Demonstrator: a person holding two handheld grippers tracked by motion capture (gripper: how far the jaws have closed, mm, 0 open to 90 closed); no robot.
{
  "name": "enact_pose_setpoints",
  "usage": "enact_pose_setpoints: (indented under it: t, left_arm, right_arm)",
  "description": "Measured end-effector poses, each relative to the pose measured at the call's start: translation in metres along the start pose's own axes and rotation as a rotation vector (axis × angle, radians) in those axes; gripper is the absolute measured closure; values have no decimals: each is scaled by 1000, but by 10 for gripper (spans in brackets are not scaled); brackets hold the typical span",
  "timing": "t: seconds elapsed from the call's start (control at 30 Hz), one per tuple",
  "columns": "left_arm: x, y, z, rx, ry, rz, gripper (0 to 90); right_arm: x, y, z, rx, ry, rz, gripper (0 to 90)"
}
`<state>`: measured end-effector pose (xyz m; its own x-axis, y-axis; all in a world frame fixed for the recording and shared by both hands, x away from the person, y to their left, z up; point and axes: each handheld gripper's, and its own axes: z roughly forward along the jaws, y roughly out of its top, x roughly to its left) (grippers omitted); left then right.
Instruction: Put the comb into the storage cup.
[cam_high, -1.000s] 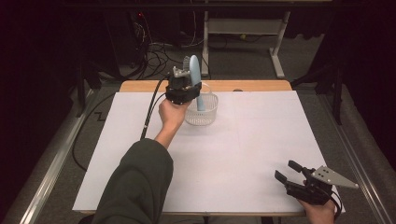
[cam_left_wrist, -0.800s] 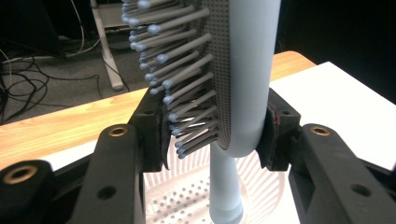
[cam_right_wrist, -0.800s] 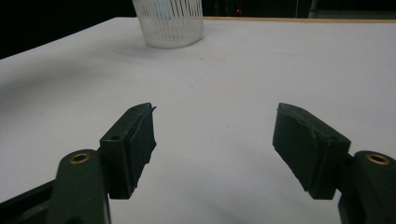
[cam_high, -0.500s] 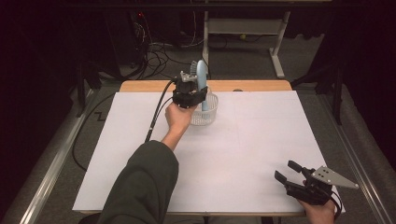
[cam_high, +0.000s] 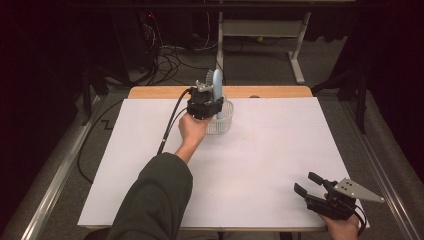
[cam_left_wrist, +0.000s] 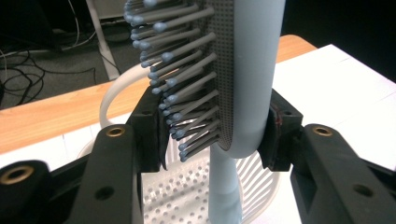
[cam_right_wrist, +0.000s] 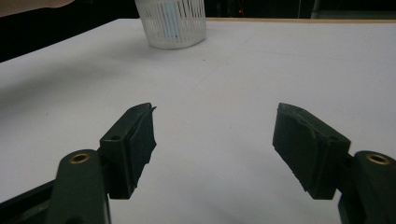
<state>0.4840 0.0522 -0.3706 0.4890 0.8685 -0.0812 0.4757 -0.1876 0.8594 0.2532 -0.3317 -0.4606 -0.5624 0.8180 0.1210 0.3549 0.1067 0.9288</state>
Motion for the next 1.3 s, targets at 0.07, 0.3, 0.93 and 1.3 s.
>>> enact_pose_setpoints:
  t: [0.07, 0.3, 0.93, 1.3]
  left_arm:
    - [2, -2, 0, 5, 1, -7, 513]
    - [6, -5, 0, 33, 6, -5, 509]
    - [11, -8, -9, 81, 54, 54, 469]
    - [18, -9, -14, 101, 90, 53, 421]
  right_arm:
    - [0, 0, 0, 0, 0, -1, 302]
    - [0, 0, 0, -1, -2, -3, 302]
    - [1, 0, 1, 2, -4, -6, 302]
    - [1, 0, 1, 3, -3, -8, 302]
